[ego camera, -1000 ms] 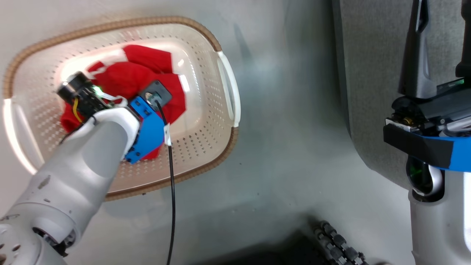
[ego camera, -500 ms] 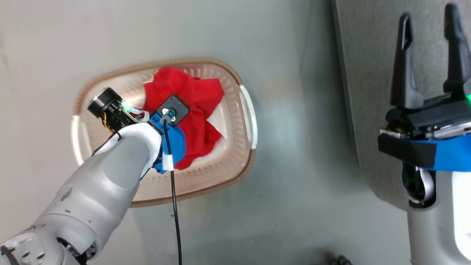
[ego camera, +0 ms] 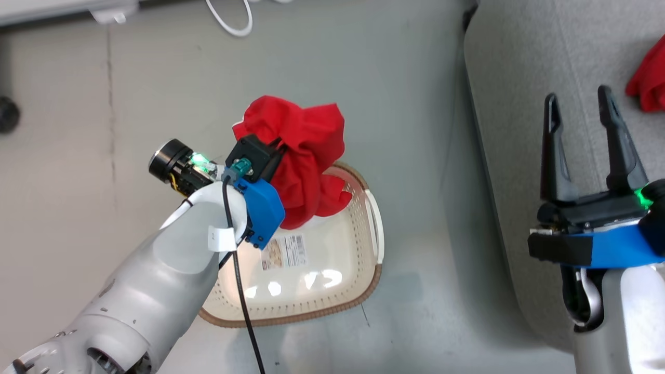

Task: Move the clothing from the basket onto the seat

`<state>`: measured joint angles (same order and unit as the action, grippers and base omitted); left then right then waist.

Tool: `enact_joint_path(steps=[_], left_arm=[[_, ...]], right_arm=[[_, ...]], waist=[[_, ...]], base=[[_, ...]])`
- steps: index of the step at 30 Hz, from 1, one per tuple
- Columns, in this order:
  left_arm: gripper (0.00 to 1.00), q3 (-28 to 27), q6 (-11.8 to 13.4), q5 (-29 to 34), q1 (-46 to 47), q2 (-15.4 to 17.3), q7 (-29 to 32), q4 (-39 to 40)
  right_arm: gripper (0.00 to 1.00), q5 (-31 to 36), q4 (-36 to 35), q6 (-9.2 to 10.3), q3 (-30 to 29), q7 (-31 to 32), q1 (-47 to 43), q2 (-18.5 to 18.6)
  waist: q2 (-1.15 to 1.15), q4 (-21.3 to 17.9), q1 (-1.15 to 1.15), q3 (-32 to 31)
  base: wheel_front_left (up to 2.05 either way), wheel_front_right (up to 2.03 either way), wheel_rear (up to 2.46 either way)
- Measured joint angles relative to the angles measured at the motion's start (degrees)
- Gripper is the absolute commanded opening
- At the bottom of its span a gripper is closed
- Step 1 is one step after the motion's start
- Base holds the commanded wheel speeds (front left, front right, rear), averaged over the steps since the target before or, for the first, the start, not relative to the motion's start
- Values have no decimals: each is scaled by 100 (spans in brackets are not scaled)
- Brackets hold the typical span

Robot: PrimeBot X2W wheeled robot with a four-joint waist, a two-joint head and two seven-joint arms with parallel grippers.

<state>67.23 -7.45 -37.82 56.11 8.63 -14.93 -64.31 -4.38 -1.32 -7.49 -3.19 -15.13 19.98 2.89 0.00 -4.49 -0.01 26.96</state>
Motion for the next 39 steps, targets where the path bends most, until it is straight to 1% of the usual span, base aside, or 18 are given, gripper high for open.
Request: enact_joint_path(steps=[8,11,16,21,28,33,39], left_arm=[[0,-625,70,59,-304,210,-7,812],[0,-901,138,105,-437,276,-8,1123],[0,-1239,163,162,-723,314,-8,1562],[0,-1350,193,336,-1023,303,-7,1885],[0,-1450,193,382,-1329,266,-7,2178],[0,-1455,204,417,-1405,252,-7,2307],[0,-1454,234,468,-1400,203,-8,2432]], right_arm=[[100,-31,213,0,-10,0,-463,0],[100,-65,276,0,10,0,-664,0],[100,-112,380,0,10,-1,-975,0],[100,-237,452,0,-34,-1,-1330,0],[100,-348,530,0,-43,-1,-1705,0],[100,-358,553,0,-26,-1,-1793,0],[100,-324,552,0,167,-1,-1726,0]], waist=[[0,136,0,-833],[0,173,-1,-1122],[0,236,0,-1580],[0,322,0,-2021],[0,480,0,-2465],[0,603,0,-2589],[0,701,0,-2588]], base=[[0,0,0],[0,0,0],[0,0,0],[0,0,0],[0,0,0],[0,0,0],[0,0,0]])
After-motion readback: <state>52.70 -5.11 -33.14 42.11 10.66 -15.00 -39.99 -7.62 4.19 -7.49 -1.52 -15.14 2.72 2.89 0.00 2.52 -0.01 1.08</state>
